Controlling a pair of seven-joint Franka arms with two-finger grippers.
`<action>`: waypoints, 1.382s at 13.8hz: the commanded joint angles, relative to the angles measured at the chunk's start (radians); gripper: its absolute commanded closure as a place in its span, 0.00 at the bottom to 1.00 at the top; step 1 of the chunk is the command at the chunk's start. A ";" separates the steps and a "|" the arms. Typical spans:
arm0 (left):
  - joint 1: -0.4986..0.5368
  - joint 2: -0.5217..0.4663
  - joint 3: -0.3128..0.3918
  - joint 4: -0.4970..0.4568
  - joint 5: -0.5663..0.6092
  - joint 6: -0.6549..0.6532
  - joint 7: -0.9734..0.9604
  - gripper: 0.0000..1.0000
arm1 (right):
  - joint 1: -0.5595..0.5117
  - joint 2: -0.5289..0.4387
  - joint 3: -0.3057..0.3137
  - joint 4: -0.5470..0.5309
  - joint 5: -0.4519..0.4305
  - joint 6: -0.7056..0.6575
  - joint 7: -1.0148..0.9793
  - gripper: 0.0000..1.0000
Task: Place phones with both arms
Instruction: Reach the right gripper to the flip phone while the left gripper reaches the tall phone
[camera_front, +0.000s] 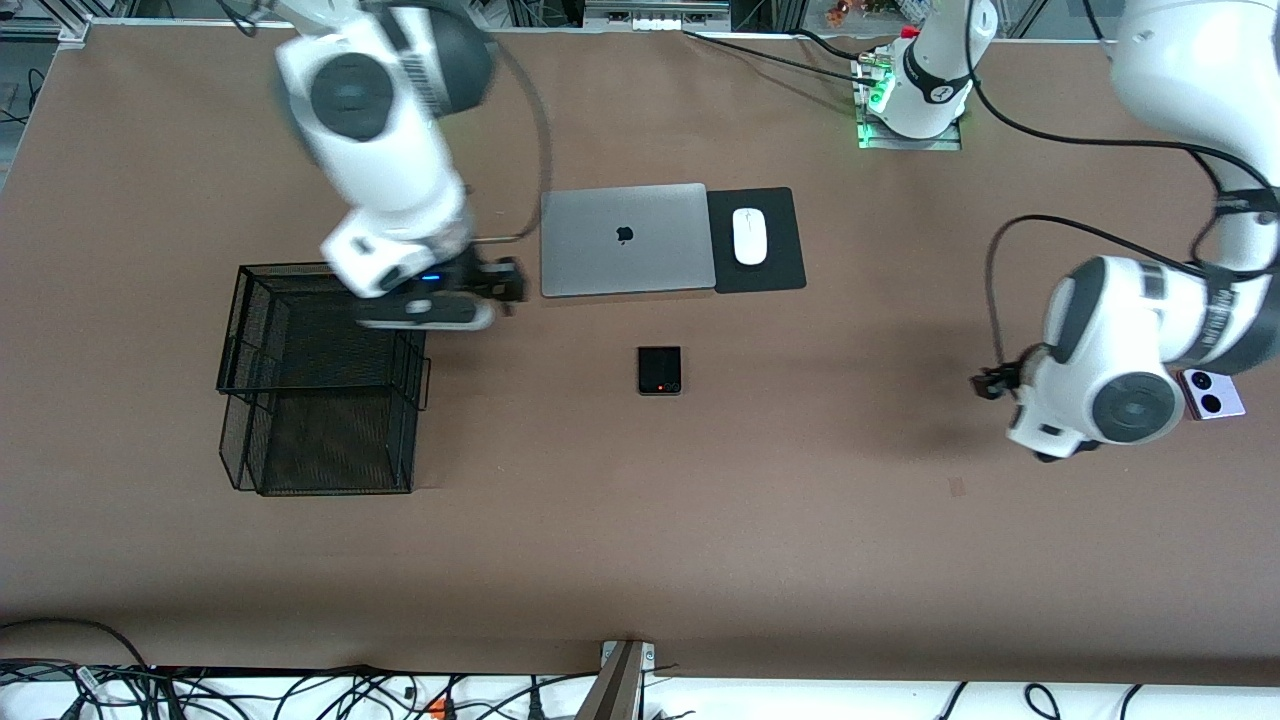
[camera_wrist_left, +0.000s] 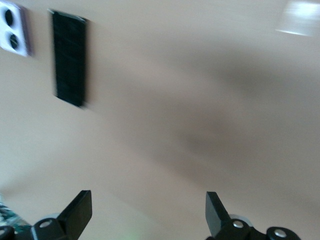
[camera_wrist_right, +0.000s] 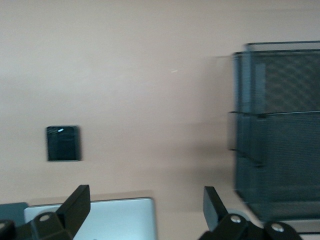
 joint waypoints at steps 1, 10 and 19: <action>0.135 0.030 -0.018 -0.003 0.068 0.081 0.208 0.00 | 0.104 0.151 -0.015 0.168 -0.032 -0.011 0.125 0.00; 0.397 0.039 -0.029 -0.131 0.054 0.522 0.695 0.00 | 0.300 0.451 -0.023 0.383 -0.061 0.089 0.328 0.00; 0.509 0.046 -0.056 -0.309 -0.096 0.788 0.813 0.00 | 0.285 0.527 -0.055 0.268 -0.102 0.296 0.313 0.00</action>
